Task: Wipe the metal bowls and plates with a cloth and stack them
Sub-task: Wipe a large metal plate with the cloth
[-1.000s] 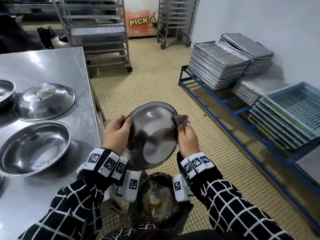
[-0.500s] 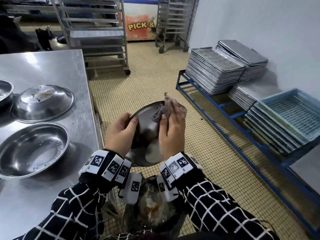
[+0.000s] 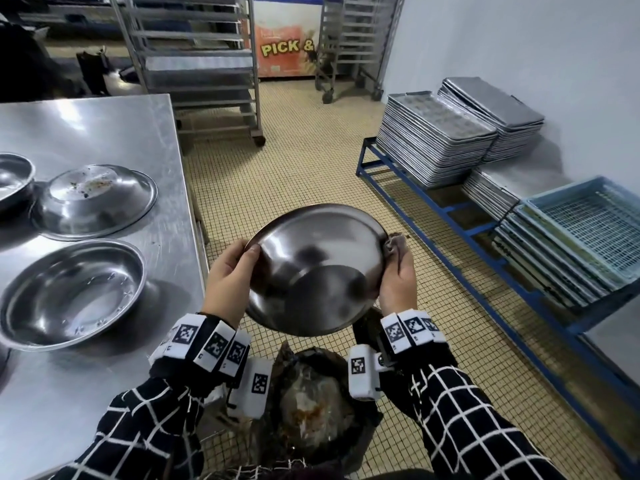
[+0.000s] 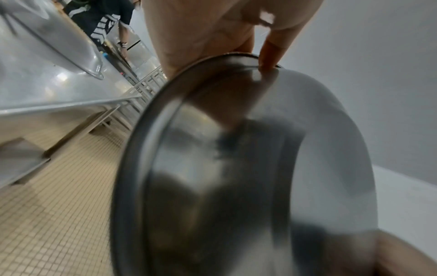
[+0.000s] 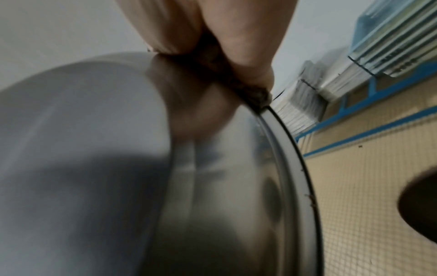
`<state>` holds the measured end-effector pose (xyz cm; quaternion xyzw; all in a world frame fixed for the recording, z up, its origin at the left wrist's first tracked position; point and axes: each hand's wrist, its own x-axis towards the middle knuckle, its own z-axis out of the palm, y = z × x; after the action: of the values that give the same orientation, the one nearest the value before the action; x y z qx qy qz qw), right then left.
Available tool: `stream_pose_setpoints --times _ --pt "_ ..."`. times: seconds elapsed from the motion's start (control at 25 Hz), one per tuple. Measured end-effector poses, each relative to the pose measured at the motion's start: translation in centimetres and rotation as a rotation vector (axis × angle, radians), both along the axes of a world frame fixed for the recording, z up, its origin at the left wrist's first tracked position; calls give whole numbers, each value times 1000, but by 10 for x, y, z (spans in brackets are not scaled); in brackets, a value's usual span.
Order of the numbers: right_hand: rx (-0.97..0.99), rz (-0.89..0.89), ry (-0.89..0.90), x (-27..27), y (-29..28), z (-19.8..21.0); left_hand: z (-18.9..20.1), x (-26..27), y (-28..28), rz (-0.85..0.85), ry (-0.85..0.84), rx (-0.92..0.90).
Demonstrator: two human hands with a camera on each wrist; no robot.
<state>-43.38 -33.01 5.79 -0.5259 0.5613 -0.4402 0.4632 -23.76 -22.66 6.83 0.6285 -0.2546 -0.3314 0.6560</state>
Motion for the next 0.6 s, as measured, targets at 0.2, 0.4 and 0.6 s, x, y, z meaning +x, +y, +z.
stream_pose_setpoints --times 0.2,0.4,0.6 --pt "-318 221 427 -6 -29 10 8 -4 1 -238 -208 -85" --pt "-568 506 674 13 -35 28 17 -17 -4 -367 -425 6" --pt "-611 633 688 32 -24 31 10 -18 -8 -160 -584 116"
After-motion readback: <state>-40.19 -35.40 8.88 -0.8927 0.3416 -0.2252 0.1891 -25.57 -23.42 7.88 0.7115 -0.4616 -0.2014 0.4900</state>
